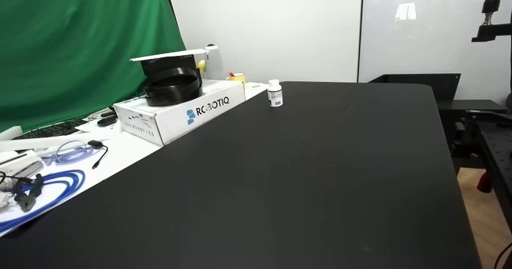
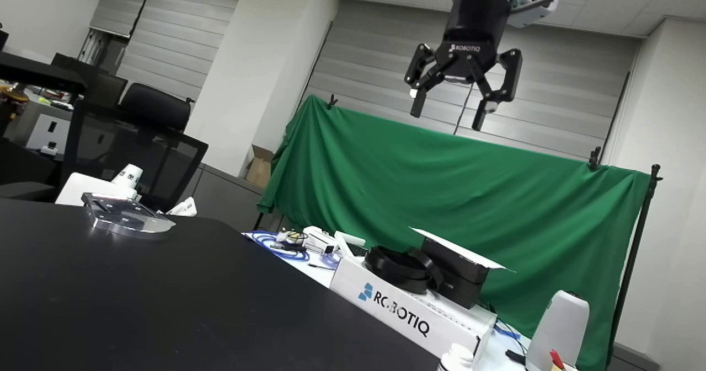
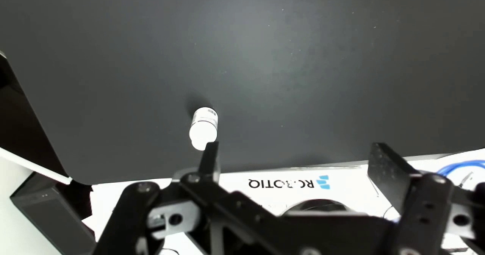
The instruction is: Move the white bottle forward then move it to the left side of the table
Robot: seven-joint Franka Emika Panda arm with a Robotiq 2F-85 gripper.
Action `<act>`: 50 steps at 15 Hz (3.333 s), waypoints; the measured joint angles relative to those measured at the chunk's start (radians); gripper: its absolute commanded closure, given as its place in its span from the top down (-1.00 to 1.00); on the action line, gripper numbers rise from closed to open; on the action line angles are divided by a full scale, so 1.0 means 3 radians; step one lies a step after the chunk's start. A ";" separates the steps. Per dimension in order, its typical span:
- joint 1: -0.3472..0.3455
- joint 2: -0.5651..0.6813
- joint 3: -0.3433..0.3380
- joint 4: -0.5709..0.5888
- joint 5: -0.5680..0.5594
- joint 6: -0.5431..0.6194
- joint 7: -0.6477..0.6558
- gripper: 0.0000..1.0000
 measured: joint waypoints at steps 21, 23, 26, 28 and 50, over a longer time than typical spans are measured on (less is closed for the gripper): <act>-0.0149 0.0833 0.0099 0.0763 0.0295 0.0027 -0.0090 1.00; -0.0207 0.1184 0.0143 0.1085 0.0293 0.0036 -0.0090 1.00; -0.0295 0.1683 0.0173 0.1565 0.0143 0.0053 -0.0072 1.00; -0.0369 0.1973 0.0179 0.1875 0.0017 0.0035 -0.0040 1.00; -0.0642 0.3368 0.0362 0.3141 -0.0077 0.0052 0.0110 1.00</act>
